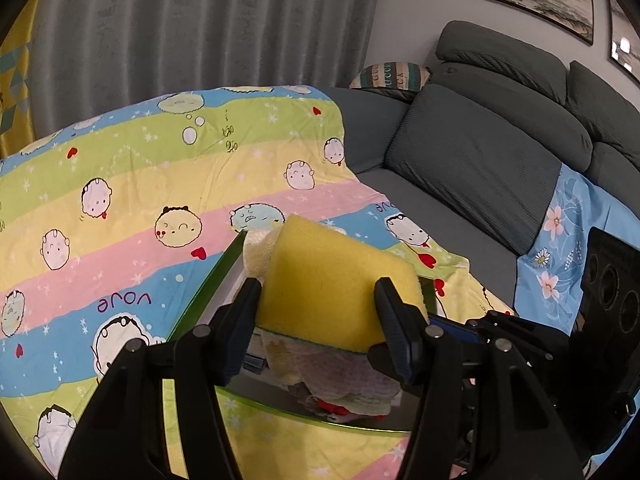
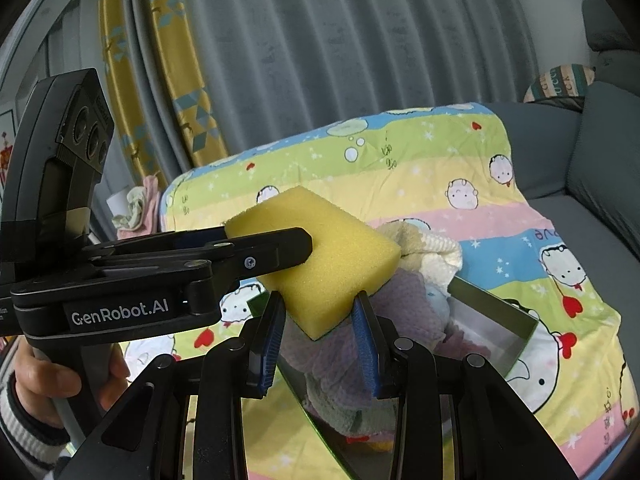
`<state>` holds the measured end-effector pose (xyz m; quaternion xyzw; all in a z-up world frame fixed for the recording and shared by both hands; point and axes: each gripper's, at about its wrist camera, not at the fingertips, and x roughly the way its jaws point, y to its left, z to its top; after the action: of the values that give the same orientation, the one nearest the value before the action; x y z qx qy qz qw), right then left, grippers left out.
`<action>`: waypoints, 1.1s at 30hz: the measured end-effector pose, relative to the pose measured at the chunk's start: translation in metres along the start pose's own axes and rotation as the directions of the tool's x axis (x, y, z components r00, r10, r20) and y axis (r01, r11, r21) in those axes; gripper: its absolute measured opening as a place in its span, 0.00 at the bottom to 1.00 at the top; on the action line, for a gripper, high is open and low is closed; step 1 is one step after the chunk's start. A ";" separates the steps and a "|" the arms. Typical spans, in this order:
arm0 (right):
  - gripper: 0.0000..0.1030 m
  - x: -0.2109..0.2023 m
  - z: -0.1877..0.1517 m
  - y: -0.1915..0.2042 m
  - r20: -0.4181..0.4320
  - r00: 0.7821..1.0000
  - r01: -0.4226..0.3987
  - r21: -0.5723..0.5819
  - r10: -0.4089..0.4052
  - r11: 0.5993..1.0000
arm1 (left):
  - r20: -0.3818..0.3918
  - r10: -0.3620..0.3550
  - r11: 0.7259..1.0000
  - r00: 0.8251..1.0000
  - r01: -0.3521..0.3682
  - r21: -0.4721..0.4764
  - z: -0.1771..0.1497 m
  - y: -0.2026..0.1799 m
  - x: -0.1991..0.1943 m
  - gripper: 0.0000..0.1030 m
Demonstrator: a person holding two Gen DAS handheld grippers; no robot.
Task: Organize soft objects
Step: 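Hold the sponge above the green box and lower it onto the pile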
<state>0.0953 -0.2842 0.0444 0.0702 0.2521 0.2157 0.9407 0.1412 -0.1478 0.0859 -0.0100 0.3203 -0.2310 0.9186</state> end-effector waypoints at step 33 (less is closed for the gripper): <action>0.35 0.051 0.008 0.012 -0.101 0.994 0.028 -0.047 -0.032 0.998 | -0.048 -0.020 0.992 0.999 0.014 -0.123 -0.005 0.048 0.030 0.56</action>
<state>0.1342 -0.2516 0.0313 0.0337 0.2958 0.2106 0.9311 0.1790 -0.1178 0.0566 -0.0638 0.3562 -0.2190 0.9061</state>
